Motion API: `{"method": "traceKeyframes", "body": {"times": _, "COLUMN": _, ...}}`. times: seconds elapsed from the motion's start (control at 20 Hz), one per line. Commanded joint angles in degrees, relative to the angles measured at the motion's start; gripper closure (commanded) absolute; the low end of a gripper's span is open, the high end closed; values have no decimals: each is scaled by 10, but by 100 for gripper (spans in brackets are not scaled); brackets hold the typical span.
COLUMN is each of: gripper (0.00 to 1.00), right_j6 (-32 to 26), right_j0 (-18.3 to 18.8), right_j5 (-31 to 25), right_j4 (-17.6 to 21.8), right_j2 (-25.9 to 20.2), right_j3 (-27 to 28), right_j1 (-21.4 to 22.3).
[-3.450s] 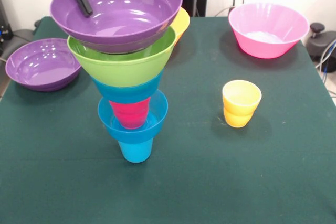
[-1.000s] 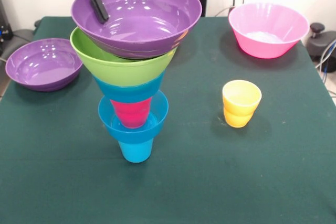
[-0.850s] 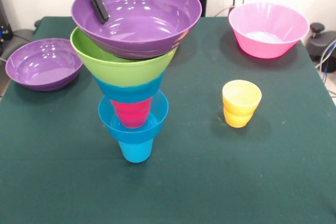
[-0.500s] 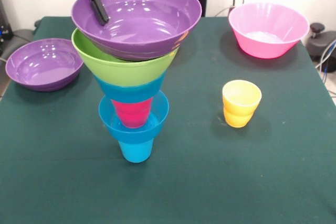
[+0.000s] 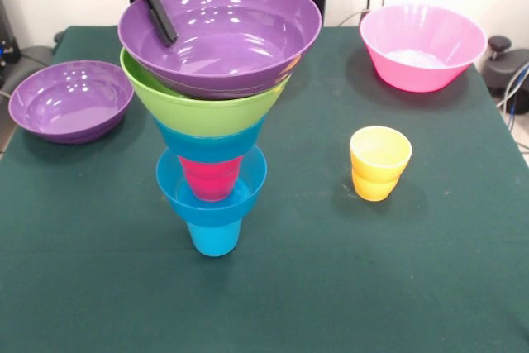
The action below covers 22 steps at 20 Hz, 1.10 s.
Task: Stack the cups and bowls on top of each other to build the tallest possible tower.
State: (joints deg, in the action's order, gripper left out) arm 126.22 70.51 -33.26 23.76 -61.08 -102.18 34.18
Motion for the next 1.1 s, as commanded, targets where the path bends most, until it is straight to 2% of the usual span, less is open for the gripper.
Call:
{"method": "traceKeyframes", "body": {"times": 0.05, "gripper": 100, "right_j6": -139, "right_j0": -15, "right_j5": -57, "right_j4": 29, "right_j2": 13, "right_j3": 35, "right_j1": -21}}
{"method": "traceKeyframes", "body": {"times": 0.8, "gripper": 100, "right_j6": -151, "right_j0": -11, "right_j5": -80, "right_j4": 22, "right_j2": 8, "right_j3": 47, "right_j1": -14}}
{"method": "traceKeyframes", "body": {"times": 1.1, "gripper": 100, "right_j6": -139, "right_j0": -14, "right_j5": -58, "right_j4": 30, "right_j2": 11, "right_j3": 37, "right_j1": -18}}
